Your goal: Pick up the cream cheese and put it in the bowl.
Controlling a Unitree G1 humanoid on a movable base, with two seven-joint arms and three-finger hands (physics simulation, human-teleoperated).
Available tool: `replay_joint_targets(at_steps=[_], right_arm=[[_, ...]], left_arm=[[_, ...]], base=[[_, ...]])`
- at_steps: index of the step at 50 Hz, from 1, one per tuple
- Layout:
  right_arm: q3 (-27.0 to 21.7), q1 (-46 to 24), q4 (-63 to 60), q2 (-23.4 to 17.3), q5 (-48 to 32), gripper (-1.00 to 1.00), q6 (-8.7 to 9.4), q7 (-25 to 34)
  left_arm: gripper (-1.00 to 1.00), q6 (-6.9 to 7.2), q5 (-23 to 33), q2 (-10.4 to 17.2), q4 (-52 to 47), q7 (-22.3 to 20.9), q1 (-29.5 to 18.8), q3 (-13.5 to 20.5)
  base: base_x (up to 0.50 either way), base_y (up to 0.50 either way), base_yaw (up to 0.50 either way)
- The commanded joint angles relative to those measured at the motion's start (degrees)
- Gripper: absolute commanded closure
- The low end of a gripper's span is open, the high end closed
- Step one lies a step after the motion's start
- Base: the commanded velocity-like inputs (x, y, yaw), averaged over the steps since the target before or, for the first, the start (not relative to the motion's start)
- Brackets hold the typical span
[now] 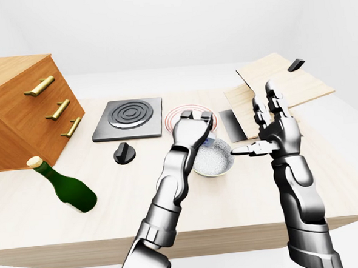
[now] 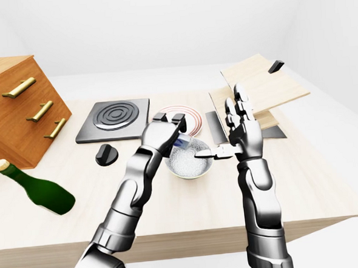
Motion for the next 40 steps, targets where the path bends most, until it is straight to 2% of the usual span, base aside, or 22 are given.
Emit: replay_joint_targets(at_steps=[1,8,18,24,40], right_arm=[[0.02,-0.23,-0.57,-0.16,0.22,-1.00,0.00,-0.22],[-0.21,-0.27,0.30,-0.25,0.28,-1.00,0.00,0.08],[-1.30,0.49,-1.98,-0.65,1.33,-1.00,0.00,0.09],[-1.61,0.80,-1.71,-0.77,1.63,-1.00,0.00,0.17],[-2.09,1.12,-1.91,-1.05,2.07,-1.00,0.00,0.12]], left_arm=[[1.00,0.00,2.74,-4.39,-9.38,-5.55,5.58,-2.30],[1.00,0.00,-1.83,-4.04,-1.79,0.04,3.22,-0.88],[1.00,0.00,-6.53,-4.00,5.61,4.46,0.62,-0.79],[1.00,0.00,-11.61,-4.02,16.49,10.64,-3.12,0.59],[1.00,0.00,-13.25,-4.45,19.50,12.54,-3.26,-0.77]], base=[[0.00,0.00,0.00],[0.00,0.00,0.00],[0.00,0.00,0.00],[0.00,0.00,0.00],[0.00,0.00,0.00]])
